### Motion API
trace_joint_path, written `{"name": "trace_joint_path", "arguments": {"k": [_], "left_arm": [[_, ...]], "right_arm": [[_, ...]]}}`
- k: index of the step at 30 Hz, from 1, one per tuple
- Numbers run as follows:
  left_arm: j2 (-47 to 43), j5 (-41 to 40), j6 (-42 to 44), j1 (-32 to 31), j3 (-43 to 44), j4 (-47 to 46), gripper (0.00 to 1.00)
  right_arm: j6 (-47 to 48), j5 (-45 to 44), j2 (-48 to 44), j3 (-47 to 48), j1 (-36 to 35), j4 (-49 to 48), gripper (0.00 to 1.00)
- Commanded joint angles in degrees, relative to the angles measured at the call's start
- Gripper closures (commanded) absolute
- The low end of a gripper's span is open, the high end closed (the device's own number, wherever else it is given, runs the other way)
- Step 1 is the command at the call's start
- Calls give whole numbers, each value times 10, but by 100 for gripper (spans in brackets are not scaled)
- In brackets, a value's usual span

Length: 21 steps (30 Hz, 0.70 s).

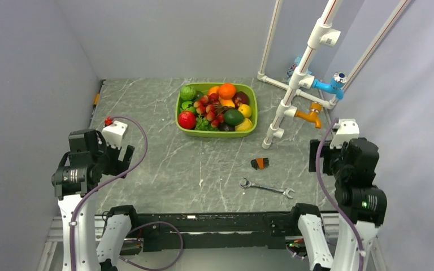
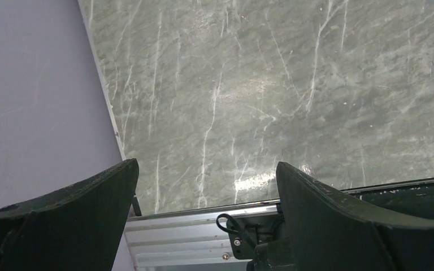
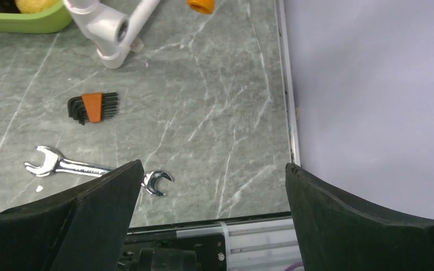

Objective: Place the fake fruits into the plastic bag and tie a complex knot

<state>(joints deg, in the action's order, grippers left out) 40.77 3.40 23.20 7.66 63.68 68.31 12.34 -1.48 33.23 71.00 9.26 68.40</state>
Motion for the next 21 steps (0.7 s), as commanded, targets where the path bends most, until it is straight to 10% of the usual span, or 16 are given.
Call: {"name": "trace_joint_path", "arguments": {"k": [1,16,21], "left_arm": [[25,11,-14,-2,27,-9,1],[49,33,-24,-1,35,-54,1],[48,33,-14,-1,20,-67,1]], "right_arm": [[-33,-34,81,33,30,-4,0],[12,85,232,214,185,80,0],[100,215,302,266,367,92,0]]}}
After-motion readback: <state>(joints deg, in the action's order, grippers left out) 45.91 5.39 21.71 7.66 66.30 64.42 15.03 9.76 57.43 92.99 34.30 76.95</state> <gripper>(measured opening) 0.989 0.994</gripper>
